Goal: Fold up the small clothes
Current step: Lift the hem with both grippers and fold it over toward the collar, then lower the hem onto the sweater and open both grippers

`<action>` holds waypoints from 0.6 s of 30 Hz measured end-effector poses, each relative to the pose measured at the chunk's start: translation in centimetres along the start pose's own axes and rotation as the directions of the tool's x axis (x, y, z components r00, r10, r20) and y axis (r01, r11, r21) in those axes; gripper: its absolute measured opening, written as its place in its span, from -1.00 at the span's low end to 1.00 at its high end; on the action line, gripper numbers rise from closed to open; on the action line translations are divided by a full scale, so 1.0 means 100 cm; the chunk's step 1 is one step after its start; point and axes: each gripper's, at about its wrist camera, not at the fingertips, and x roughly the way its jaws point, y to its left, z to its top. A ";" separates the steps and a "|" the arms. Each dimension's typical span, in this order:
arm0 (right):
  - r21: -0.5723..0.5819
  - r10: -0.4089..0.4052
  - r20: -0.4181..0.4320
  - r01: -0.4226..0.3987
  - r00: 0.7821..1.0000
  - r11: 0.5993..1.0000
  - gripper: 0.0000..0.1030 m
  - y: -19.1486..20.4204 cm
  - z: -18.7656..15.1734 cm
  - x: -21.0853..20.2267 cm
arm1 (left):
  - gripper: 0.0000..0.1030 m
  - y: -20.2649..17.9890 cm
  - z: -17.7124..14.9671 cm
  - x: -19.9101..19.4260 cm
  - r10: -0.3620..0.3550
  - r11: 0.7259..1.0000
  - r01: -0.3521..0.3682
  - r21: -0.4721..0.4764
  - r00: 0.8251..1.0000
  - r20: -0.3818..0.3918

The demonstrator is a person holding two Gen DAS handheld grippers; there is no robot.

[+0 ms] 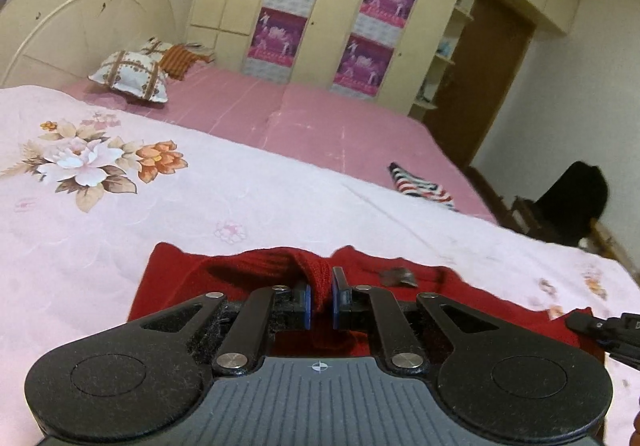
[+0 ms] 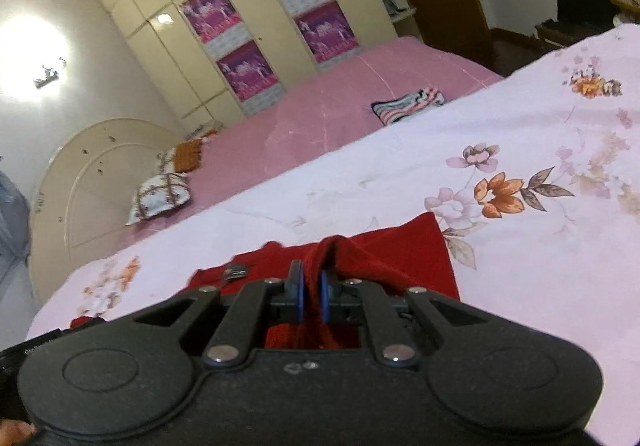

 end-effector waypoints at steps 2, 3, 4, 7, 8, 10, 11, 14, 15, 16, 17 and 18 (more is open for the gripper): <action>0.018 0.000 -0.033 0.001 0.999 1.000 -0.84 -0.005 0.004 0.017 | -0.82 0.000 0.002 0.017 0.020 1.000 -0.020 0.000 0.999 -0.038; 0.037 0.002 -0.059 0.001 0.998 0.999 -0.83 -0.008 0.006 0.026 | -0.81 0.001 0.003 0.023 0.029 1.000 -0.030 -0.006 0.998 -0.057; 0.056 -0.006 -0.065 0.009 0.998 0.998 -0.77 -0.012 0.007 0.032 | -0.81 0.002 0.004 0.028 0.042 0.999 -0.043 -0.013 0.997 -0.067; 0.080 -0.030 -0.067 0.035 0.997 0.996 -0.57 -0.018 0.008 0.046 | -0.80 0.006 0.009 0.036 0.039 0.997 -0.046 -0.067 0.994 -0.107; 0.073 -0.036 -0.057 0.040 0.998 0.997 -0.55 -0.019 0.008 0.047 | -0.80 0.008 0.011 0.037 0.033 0.995 -0.043 -0.086 0.993 -0.115; 0.065 -0.050 -0.030 0.052 0.998 0.997 -0.37 -0.018 0.010 0.047 | -0.41 0.012 0.016 0.036 0.022 0.993 -0.035 -0.109 0.993 -0.119; 0.058 -0.062 -0.020 0.063 0.998 0.996 -0.33 -0.018 0.011 0.046 | -0.14 0.012 0.017 0.034 0.034 0.993 -0.045 -0.106 0.994 -0.108; -0.013 -0.116 0.002 0.116 0.993 0.993 -0.04 -0.013 0.009 0.041 | 0.90 0.015 0.018 0.018 0.106 0.991 -0.107 -0.086 0.994 -0.008; -0.018 -0.135 0.015 0.136 0.991 0.991 0.12 -0.015 0.009 0.039 | 0.90 0.017 0.018 0.015 0.109 0.991 -0.109 -0.080 0.994 0.000; -0.010 -0.148 0.026 0.148 0.989 0.989 0.20 -0.019 0.011 0.036 | 0.89 0.019 0.019 0.014 0.108 0.992 -0.109 -0.069 0.994 -0.009; -0.006 -0.149 0.029 0.149 0.988 0.989 0.19 -0.023 0.013 0.034 | 0.89 0.021 0.017 0.012 0.112 0.992 -0.113 -0.058 0.994 -0.017; -0.015 -0.152 0.030 0.153 0.988 0.988 0.13 -0.024 0.013 0.030 | 0.89 0.022 0.014 0.010 0.120 0.992 -0.121 -0.045 0.993 -0.021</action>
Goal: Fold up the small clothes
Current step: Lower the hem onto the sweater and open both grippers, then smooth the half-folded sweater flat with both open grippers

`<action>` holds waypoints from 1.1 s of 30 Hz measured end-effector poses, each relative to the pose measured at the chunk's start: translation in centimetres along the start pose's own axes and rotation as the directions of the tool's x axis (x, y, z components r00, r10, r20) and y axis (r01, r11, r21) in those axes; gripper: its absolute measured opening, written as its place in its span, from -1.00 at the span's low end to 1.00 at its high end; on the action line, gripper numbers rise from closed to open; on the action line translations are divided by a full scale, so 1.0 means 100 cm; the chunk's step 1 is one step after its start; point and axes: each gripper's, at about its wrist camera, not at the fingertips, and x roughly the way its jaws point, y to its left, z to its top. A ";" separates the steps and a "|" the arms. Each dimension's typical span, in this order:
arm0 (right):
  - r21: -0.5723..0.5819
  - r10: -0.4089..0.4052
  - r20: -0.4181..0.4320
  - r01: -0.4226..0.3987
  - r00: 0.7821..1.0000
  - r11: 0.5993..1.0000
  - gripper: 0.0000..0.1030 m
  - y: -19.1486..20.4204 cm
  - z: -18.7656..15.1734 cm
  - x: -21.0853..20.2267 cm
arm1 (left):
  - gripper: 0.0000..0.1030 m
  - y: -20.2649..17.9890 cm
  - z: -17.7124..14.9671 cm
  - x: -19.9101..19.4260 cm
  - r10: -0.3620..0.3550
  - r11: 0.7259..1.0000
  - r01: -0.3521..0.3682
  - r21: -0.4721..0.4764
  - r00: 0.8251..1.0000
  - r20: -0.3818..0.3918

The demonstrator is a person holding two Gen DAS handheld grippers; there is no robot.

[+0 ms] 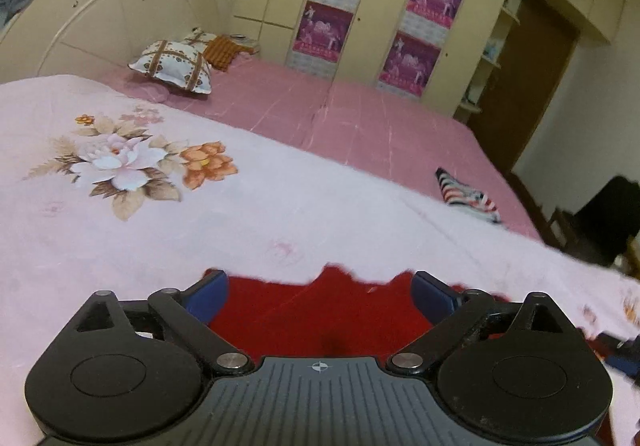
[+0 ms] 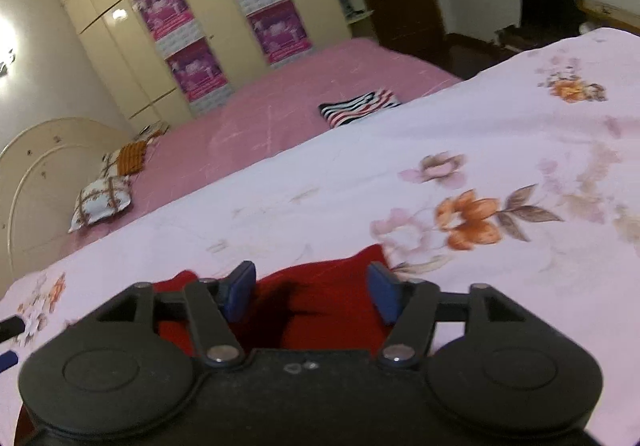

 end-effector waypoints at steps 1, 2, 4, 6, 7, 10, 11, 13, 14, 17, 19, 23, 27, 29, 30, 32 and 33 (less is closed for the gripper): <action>-0.026 -0.016 0.012 0.016 1.000 1.000 0.09 0.000 -0.001 -0.005 | 0.89 0.001 -0.005 -0.003 -0.003 1.000 0.003 0.019 1.000 -0.008; -0.056 -0.034 0.030 0.035 0.999 0.998 0.09 0.002 -0.003 -0.011 | 0.89 0.000 -0.011 -0.008 -0.014 0.999 0.015 0.037 1.000 -0.018; -0.133 -0.028 0.058 0.036 0.998 0.990 0.06 0.009 -0.012 -0.024 | 0.89 -0.003 -0.024 -0.016 -0.037 0.996 0.039 0.085 0.999 -0.026; -0.220 -0.009 0.086 0.027 0.996 0.975 -0.05 0.022 -0.021 -0.033 | 0.89 -0.012 -0.034 -0.021 -0.047 0.989 0.049 0.139 0.999 -0.021; -0.267 0.000 0.105 0.028 0.994 0.963 -0.06 0.032 -0.024 -0.037 | 0.89 -0.017 -0.038 -0.022 -0.054 0.986 0.058 0.157 0.998 -0.026; -0.326 0.064 0.030 -0.050 0.998 0.944 -0.21 0.053 -0.026 -0.027 | 0.89 -0.028 -0.040 -0.018 -0.057 0.983 0.063 0.175 0.998 -0.037; -0.331 0.067 -0.020 -0.070 0.998 0.941 -0.27 0.057 -0.026 -0.017 | 0.89 -0.030 -0.040 -0.014 -0.052 0.982 0.059 0.181 0.998 -0.040; -0.331 0.045 -0.047 -0.059 0.998 0.942 -0.29 0.062 -0.024 0.001 | 0.89 -0.034 -0.040 -0.004 -0.023 0.980 0.033 0.194 0.998 -0.057; -0.326 0.035 -0.043 -0.047 0.998 0.944 -0.29 0.064 -0.022 0.006 | 0.89 -0.033 -0.040 0.003 -0.001 0.981 0.015 0.196 0.998 -0.069; -0.343 -0.058 -0.055 0.035 0.997 0.939 -0.23 0.060 -0.020 0.028 | 0.89 -0.022 -0.050 0.017 0.086 0.974 -0.065 0.215 0.992 -0.089; -0.377 -0.109 -0.041 0.086 0.993 0.922 -0.25 0.047 -0.028 0.034 | 0.89 -0.011 -0.056 0.015 0.104 0.971 -0.087 0.223 0.992 -0.066; -0.359 -0.099 -0.005 0.090 0.995 0.929 -0.27 0.025 -0.036 0.021 | 0.89 0.005 -0.062 0.006 0.094 0.977 -0.080 0.199 0.994 -0.063; -0.355 -0.116 -0.009 0.105 0.993 0.929 -0.24 0.028 -0.038 0.011 | 0.89 0.005 -0.062 -0.006 0.110 0.978 -0.098 0.184 0.992 -0.057; -0.310 -0.087 -0.009 0.079 0.996 0.947 -0.23 0.034 -0.033 -0.003 | 0.89 0.005 -0.061 -0.022 0.088 0.982 -0.084 0.170 0.996 -0.015; -0.308 -0.063 0.004 0.061 0.998 0.949 -0.22 0.038 -0.036 -0.012 | 0.89 0.000 -0.063 -0.032 0.070 0.981 -0.070 0.183 0.998 0.004; -0.342 -0.021 0.019 0.026 1.000 0.939 -0.22 0.050 -0.043 -0.027 | 0.89 -0.009 -0.069 -0.043 0.034 0.973 -0.039 0.226 0.999 0.026; -0.361 0.000 0.019 0.007 1.000 0.932 -0.22 0.057 -0.049 -0.033 | 0.89 -0.015 -0.073 -0.048 0.017 0.966 -0.024 0.258 0.999 0.028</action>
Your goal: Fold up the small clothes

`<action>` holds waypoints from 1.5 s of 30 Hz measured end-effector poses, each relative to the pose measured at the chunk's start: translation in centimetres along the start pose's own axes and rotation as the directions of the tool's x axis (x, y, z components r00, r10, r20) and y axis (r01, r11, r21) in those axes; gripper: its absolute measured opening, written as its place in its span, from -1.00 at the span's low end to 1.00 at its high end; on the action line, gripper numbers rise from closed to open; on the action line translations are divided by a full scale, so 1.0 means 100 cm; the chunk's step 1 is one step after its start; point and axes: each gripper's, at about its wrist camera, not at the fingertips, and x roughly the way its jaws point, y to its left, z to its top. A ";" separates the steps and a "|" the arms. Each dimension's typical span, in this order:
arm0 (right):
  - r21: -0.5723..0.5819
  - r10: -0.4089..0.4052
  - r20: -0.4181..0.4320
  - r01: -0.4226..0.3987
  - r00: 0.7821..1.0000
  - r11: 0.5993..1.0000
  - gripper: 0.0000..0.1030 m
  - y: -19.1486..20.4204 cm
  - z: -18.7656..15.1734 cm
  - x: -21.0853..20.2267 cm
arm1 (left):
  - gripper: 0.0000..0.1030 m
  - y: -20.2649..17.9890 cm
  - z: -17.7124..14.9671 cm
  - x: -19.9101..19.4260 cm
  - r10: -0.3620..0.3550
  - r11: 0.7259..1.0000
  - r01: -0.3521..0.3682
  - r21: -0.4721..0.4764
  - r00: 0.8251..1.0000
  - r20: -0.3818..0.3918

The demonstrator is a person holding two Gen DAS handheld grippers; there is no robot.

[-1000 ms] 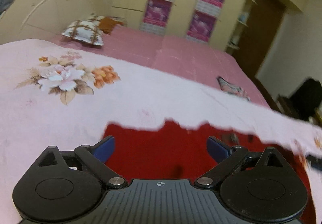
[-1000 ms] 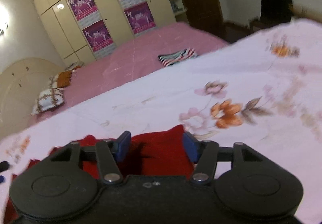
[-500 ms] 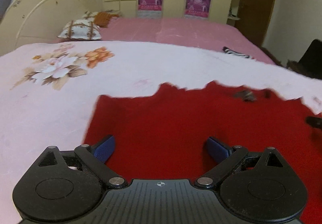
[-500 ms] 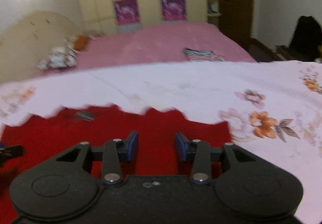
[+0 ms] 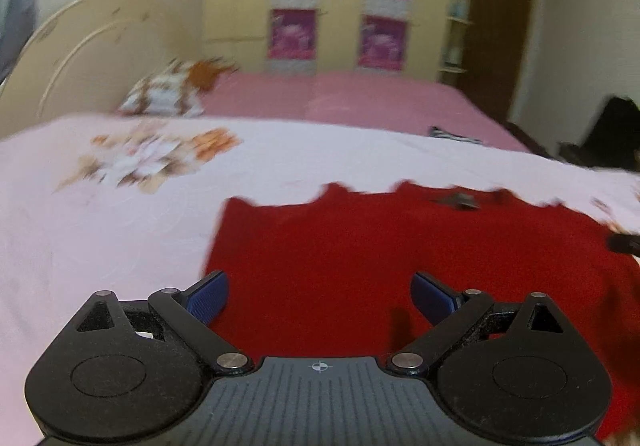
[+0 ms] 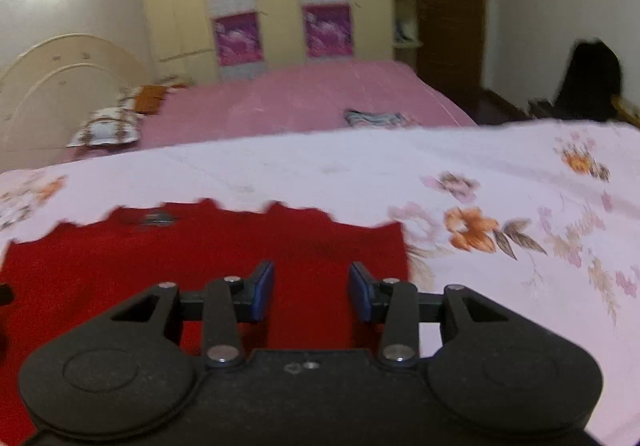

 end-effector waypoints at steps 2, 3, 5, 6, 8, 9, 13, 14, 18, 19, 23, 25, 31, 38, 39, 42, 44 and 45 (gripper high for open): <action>-0.037 0.039 -0.011 -0.039 0.999 0.999 -0.22 0.017 -0.005 -0.006 | 0.89 -0.013 -0.007 0.000 -0.015 0.999 0.015 0.040 1.000 -0.022; -0.055 0.053 -0.018 -0.054 0.998 0.997 -0.22 0.026 -0.009 -0.008 | 0.89 -0.015 -0.011 0.001 -0.010 0.999 0.012 0.040 0.999 -0.034; -0.096 0.068 -0.021 -0.070 0.997 0.993 -0.22 0.043 -0.016 -0.011 | 0.89 -0.017 -0.020 0.002 0.011 0.999 -0.008 0.049 0.999 -0.049; -0.127 0.062 -0.023 -0.064 0.998 0.990 -0.21 0.050 -0.021 -0.012 | 0.89 -0.016 -0.027 0.003 0.027 0.997 -0.022 0.072 0.998 -0.057; -0.205 0.005 -0.057 -0.016 0.998 0.979 -0.19 0.057 -0.036 -0.005 | 0.89 -0.013 -0.037 -0.002 0.039 0.994 -0.034 0.109 0.999 -0.037; -0.219 -0.006 -0.056 -0.007 0.998 0.976 -0.16 0.053 -0.043 -0.003 | 0.89 -0.011 -0.040 -0.005 0.045 0.993 -0.041 0.111 0.998 -0.039; -0.143 -0.029 -0.062 0.020 0.998 0.990 0.26 0.028 -0.047 -0.008 | 0.89 0.009 -0.044 -0.014 0.073 0.995 -0.069 0.066 0.995 -0.061; -0.133 -0.032 -0.068 0.023 0.997 0.991 0.27 0.024 -0.049 -0.009 | 0.90 0.014 -0.046 -0.014 0.077 0.996 -0.074 0.054 0.995 -0.070; -0.140 -0.065 -0.084 0.053 0.994 0.989 0.13 0.029 -0.052 -0.023 | 0.89 0.030 -0.047 -0.026 0.083 0.994 -0.089 -0.060 0.991 -0.101; -0.116 -0.049 -0.081 0.040 0.995 0.992 -0.02 0.031 -0.052 -0.030 | 0.89 0.029 -0.049 -0.032 0.082 0.995 -0.086 -0.052 0.993 -0.083; -0.064 0.036 -0.059 -0.040 0.998 0.997 -0.03 0.041 -0.054 -0.050 | 0.89 0.015 -0.054 -0.057 0.030 0.999 -0.030 0.015 0.999 -0.027; -0.077 0.062 -0.062 -0.067 0.996 0.995 -0.03 0.054 -0.057 -0.055 | 0.89 0.005 -0.057 -0.063 0.005 0.999 -0.004 0.046 1.000 -0.026; -0.127 0.052 -0.137 -0.070 0.989 0.989 -0.03 0.067 -0.079 -0.048 | 0.90 -0.004 -0.070 -0.052 0.021 0.997 -0.013 0.072 0.993 -0.113; -0.134 0.041 -0.115 -0.056 0.993 0.989 0.01 0.064 -0.086 -0.054 | 0.90 -0.003 -0.070 -0.057 0.011 0.999 -0.005 0.054 0.993 -0.121; -0.134 0.037 -0.114 -0.053 0.993 0.990 0.02 0.065 -0.087 -0.055 | 0.90 -0.002 -0.070 -0.056 0.010 0.999 -0.004 0.050 0.992 -0.124; -0.135 0.031 -0.114 -0.046 0.993 0.990 0.02 0.066 -0.088 -0.055 | 0.90 0.000 -0.067 -0.050 0.011 0.999 -0.005 0.052 0.991 -0.130; -0.132 0.034 -0.117 -0.049 0.993 0.990 0.02 0.065 -0.090 -0.057 | 0.90 0.000 -0.066 -0.049 0.010 0.999 -0.003 0.055 0.991 -0.134; -0.133 0.035 -0.119 -0.051 0.992 0.990 0.02 0.064 -0.090 -0.057 | 0.90 0.000 -0.065 -0.049 0.008 0.998 -0.001 0.055 0.991 -0.136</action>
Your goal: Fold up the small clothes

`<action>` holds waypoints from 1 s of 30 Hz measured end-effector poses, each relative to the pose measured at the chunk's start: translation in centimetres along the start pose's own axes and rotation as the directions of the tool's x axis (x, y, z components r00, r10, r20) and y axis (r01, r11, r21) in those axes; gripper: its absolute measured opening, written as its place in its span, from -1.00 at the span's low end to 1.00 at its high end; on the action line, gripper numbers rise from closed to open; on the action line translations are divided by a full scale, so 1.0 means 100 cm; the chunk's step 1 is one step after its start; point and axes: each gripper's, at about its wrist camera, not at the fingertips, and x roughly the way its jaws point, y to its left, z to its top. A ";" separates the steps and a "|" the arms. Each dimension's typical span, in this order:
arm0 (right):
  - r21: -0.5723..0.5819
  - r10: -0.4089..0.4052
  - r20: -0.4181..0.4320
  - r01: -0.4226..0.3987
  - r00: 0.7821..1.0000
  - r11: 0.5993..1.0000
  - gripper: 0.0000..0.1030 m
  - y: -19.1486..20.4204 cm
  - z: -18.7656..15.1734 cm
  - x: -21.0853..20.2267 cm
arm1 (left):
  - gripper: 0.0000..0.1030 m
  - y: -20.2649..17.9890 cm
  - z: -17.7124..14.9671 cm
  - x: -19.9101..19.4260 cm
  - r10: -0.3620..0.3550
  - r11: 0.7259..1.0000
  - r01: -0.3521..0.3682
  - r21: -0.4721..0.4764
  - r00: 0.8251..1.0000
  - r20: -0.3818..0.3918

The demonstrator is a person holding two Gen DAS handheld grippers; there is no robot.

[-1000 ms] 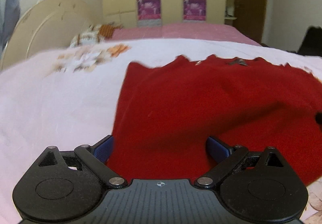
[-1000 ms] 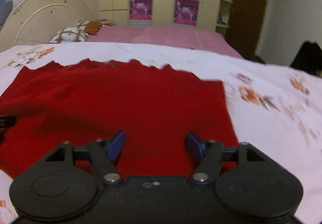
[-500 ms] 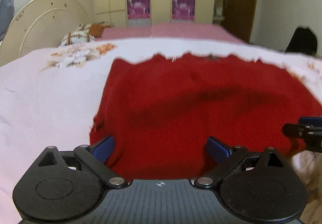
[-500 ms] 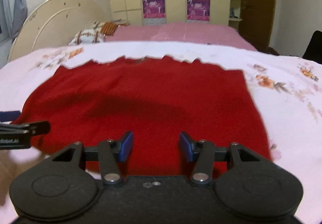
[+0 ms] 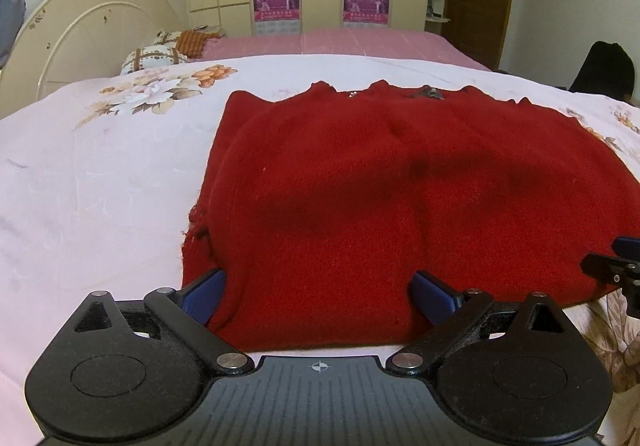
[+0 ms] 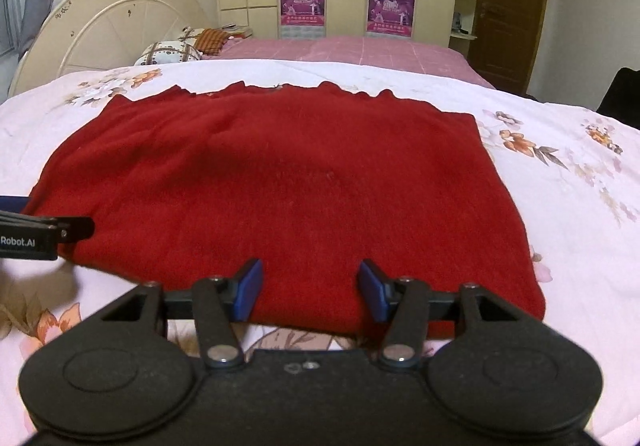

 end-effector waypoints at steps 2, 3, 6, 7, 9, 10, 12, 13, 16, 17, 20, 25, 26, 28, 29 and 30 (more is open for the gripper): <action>0.001 0.003 -0.005 -0.003 1.000 1.000 0.02 -0.001 0.000 0.000 | 0.90 0.000 0.000 0.000 0.000 1.000 0.000 0.002 1.000 -0.003; 0.004 0.003 -0.007 -0.003 1.000 1.000 0.02 -0.001 0.001 0.000 | 0.90 0.000 0.001 -0.001 0.001 1.000 -0.001 0.003 1.000 -0.005; -0.003 -0.002 -0.013 0.002 1.000 1.000 0.02 0.000 0.002 -0.001 | 0.90 -0.001 0.004 -0.003 0.004 1.000 -0.004 0.001 1.000 -0.007; -0.002 -0.001 -0.015 0.001 1.000 1.000 0.02 0.001 0.004 -0.002 | 0.90 0.000 0.005 -0.005 0.003 1.000 -0.003 -0.001 1.000 -0.005; 0.015 0.011 -0.016 -0.011 1.000 1.000 0.02 -0.001 0.008 -0.004 | 0.90 0.000 0.008 -0.010 -0.002 1.000 0.002 -0.007 1.000 0.004; 0.028 0.017 -0.010 -0.017 1.000 0.999 0.02 -0.003 0.010 -0.005 | 0.90 0.001 0.010 -0.013 -0.009 1.000 0.009 -0.011 1.000 0.014; 0.052 0.025 0.014 -0.026 1.000 0.998 0.01 -0.006 0.015 -0.010 | 0.90 -0.001 0.014 -0.019 -0.023 1.000 0.023 -0.013 0.999 0.036; 0.056 0.026 0.030 -0.028 0.999 0.998 -0.01 -0.007 0.019 -0.012 | 0.90 -0.002 0.017 -0.022 -0.031 0.999 0.032 -0.012 0.998 0.050; 0.049 0.023 0.067 -0.027 0.997 0.998 -0.18 -0.005 0.030 -0.012 | 0.90 -0.009 0.030 -0.027 -0.067 0.998 0.068 -0.008 0.994 0.086; 0.049 0.024 0.075 -0.028 0.997 0.998 -0.21 -0.005 0.034 -0.011 | 0.90 -0.012 0.036 -0.026 -0.076 0.997 0.076 -0.001 0.992 0.096; 0.060 0.032 0.087 -0.038 0.996 0.997 -0.25 -0.003 0.044 -0.004 | 0.90 -0.021 0.049 -0.015 -0.085 0.996 0.085 0.011 0.991 0.101; 0.010 0.053 0.100 -0.055 0.994 0.998 -0.31 0.012 0.059 0.013 | 0.90 -0.022 0.066 0.014 -0.063 0.998 0.066 -0.023 0.994 0.084; 0.003 0.055 0.102 -0.055 0.993 0.998 -0.32 0.014 0.063 0.018 | 0.90 -0.021 0.070 0.019 -0.056 0.998 0.058 -0.031 0.995 0.086; 0.014 0.058 0.102 -0.060 0.993 0.998 -0.32 0.015 0.071 0.026 | 0.90 -0.021 0.074 0.030 -0.036 0.999 0.039 -0.035 0.996 0.087; 0.023 0.058 0.104 -0.061 0.993 0.998 -0.32 0.014 0.075 0.030 | 0.90 -0.020 0.076 0.036 -0.025 0.999 0.028 -0.036 0.996 0.082; 0.027 0.058 0.106 -0.061 0.993 0.998 -0.32 0.014 0.079 0.034 | 0.90 -0.019 0.076 0.044 -0.011 0.999 0.013 -0.035 0.997 0.070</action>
